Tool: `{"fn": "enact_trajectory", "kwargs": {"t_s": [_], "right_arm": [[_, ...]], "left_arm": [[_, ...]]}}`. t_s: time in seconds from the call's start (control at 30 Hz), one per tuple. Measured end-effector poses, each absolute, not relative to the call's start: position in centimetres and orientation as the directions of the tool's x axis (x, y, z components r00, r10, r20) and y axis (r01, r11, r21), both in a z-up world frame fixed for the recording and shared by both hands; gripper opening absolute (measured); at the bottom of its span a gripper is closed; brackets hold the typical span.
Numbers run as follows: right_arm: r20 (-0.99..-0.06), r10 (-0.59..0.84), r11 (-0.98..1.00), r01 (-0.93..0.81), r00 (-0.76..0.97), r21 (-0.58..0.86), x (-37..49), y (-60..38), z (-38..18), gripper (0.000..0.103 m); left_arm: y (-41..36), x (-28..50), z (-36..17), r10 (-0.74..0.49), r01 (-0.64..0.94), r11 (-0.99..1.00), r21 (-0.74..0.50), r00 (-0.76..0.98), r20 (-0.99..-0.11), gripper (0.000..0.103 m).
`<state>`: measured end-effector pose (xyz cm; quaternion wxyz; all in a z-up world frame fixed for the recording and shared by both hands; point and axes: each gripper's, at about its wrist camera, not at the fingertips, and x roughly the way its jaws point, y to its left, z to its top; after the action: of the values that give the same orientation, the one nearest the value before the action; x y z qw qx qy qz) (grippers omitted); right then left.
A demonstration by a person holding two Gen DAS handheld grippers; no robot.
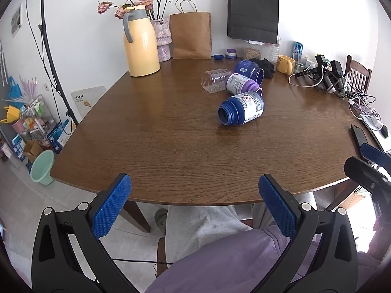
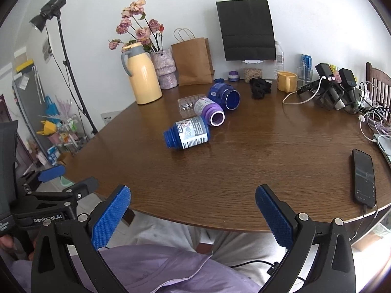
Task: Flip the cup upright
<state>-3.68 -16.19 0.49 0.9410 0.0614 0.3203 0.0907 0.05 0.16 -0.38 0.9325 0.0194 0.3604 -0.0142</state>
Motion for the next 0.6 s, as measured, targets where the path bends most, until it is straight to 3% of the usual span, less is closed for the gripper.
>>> {"fn": "enact_trajectory", "kwargs": {"t_s": [0.6], "right_arm": [[-0.625, 0.167, 0.982, -0.07, 0.763, 0.177, -3.2, -16.79, 0.04, 0.103]], "left_arm": [[-0.35, 0.1, -0.74, -0.022, 0.048, 0.999, 0.02, 0.732, -0.681, 0.103]]}}
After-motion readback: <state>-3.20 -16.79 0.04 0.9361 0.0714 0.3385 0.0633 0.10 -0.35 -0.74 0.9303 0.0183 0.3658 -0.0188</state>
